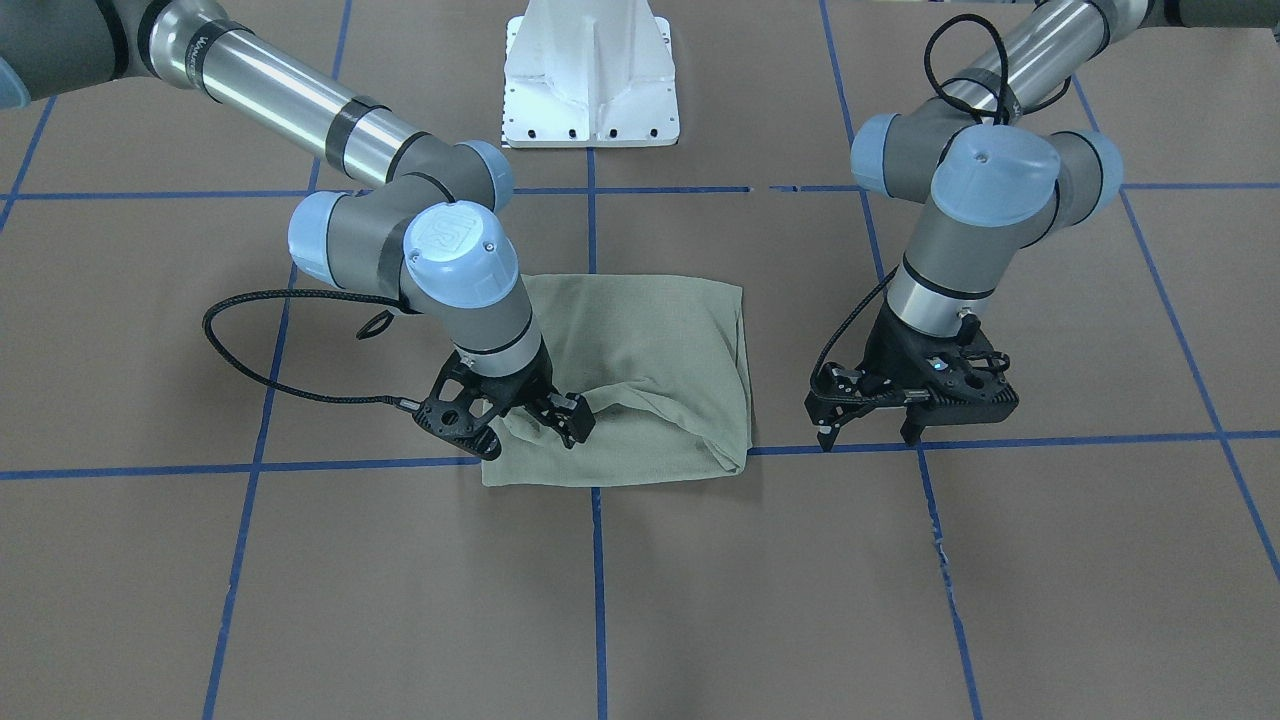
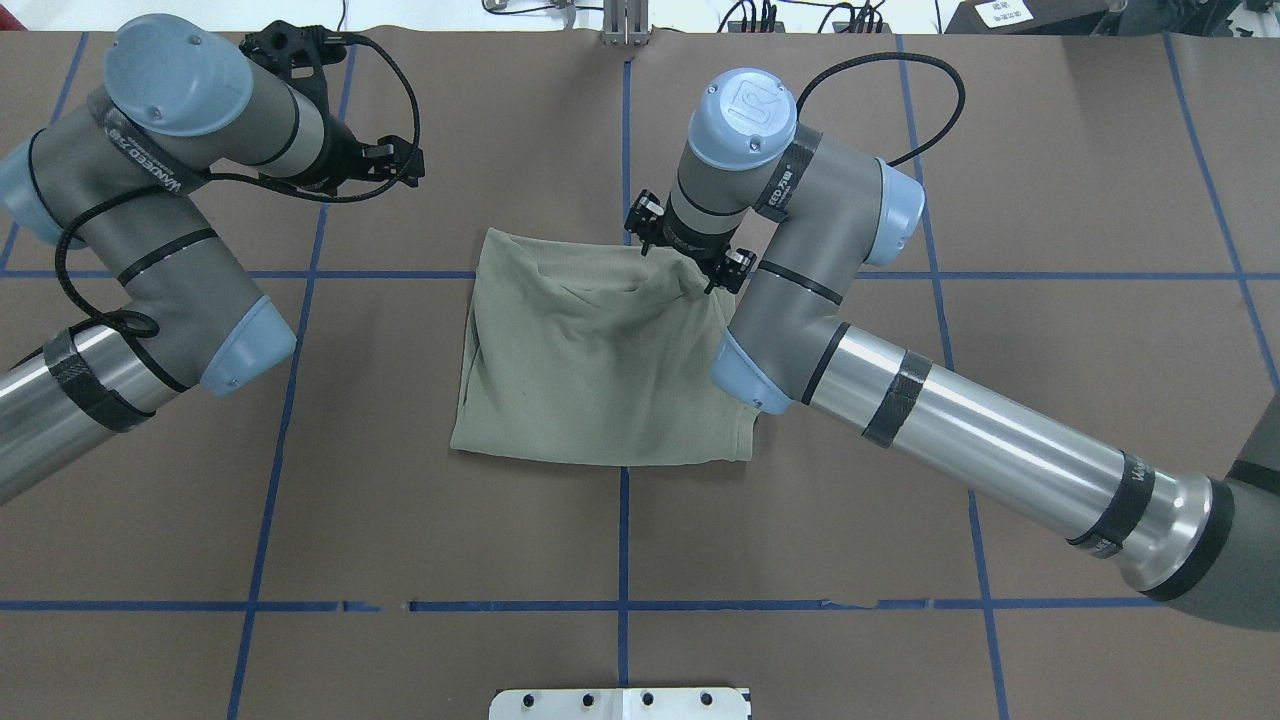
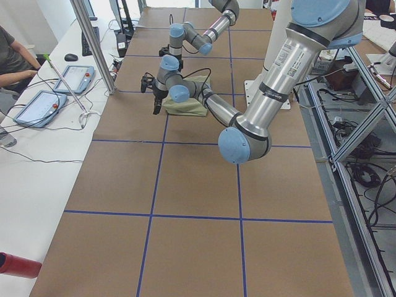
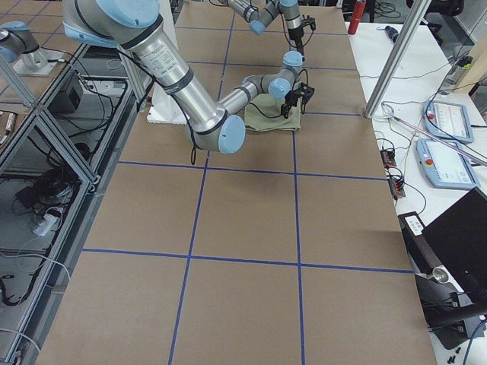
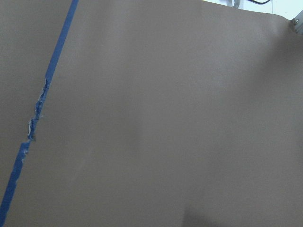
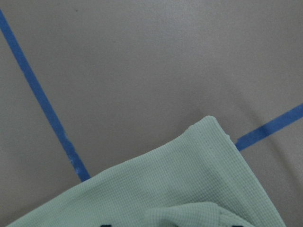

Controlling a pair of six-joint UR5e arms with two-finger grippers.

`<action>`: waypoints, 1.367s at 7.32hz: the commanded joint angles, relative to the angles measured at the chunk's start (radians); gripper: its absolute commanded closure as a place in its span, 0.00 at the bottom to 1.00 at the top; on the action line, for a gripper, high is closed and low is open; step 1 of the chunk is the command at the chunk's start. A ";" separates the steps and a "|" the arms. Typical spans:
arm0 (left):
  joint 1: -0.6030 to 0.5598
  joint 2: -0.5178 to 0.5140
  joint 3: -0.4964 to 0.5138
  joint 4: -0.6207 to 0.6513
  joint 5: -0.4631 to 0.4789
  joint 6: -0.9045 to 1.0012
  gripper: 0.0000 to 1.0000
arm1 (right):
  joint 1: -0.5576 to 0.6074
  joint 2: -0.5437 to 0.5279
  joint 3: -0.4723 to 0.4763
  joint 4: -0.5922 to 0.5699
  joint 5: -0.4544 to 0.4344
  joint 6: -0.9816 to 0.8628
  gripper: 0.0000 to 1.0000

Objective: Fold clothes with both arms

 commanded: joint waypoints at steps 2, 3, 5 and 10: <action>0.001 0.002 0.000 -0.001 0.000 -0.002 0.01 | 0.000 0.005 -0.022 -0.004 0.002 -0.013 0.73; 0.001 0.002 0.000 -0.001 0.000 0.000 0.01 | 0.001 0.008 -0.023 -0.013 0.000 -0.007 1.00; 0.001 0.000 -0.002 -0.002 0.000 -0.003 0.01 | 0.014 0.013 -0.019 -0.047 -0.018 -0.007 1.00; 0.001 -0.001 -0.003 -0.002 -0.002 -0.005 0.01 | 0.046 0.024 -0.008 -0.111 -0.010 -0.018 0.00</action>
